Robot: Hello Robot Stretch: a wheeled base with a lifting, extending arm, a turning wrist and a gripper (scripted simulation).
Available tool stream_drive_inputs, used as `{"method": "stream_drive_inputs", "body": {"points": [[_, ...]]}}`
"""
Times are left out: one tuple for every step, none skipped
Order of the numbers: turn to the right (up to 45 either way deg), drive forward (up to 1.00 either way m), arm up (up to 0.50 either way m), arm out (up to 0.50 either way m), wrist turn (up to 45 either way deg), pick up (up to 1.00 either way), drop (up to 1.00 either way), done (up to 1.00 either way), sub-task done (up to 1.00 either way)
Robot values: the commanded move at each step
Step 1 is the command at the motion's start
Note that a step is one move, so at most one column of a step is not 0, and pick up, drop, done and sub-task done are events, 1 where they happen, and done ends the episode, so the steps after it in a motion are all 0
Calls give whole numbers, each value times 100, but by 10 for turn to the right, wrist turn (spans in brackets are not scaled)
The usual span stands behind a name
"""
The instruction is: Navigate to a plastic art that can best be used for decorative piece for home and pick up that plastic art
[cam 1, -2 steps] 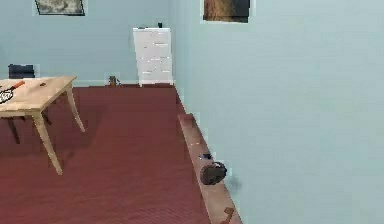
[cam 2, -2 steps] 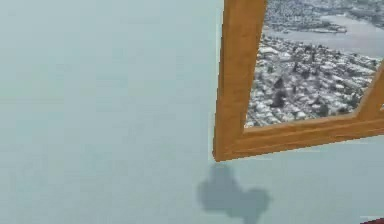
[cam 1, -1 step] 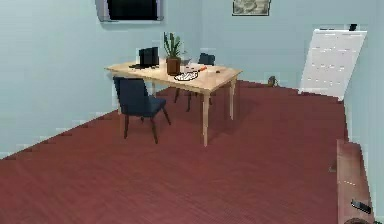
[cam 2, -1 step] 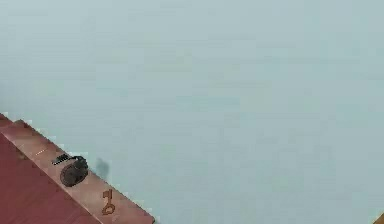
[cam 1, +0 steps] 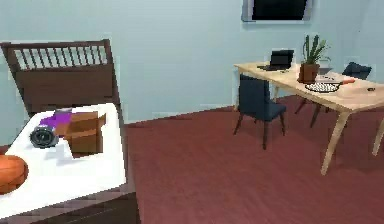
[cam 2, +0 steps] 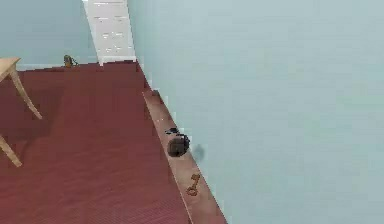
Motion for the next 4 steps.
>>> {"method": "stream_drive_inputs", "body": {"points": [[450, 0, 0, 0, 0, 0, 0, 0, 0], [180, 0, 0, 0, 0, 0, 0, 0, 0], [0, 60, 0, 0, 0, 0, 0, 0, 0], [-390, 0, 0, 0, 0, 0, 0, 0, 0]]}}
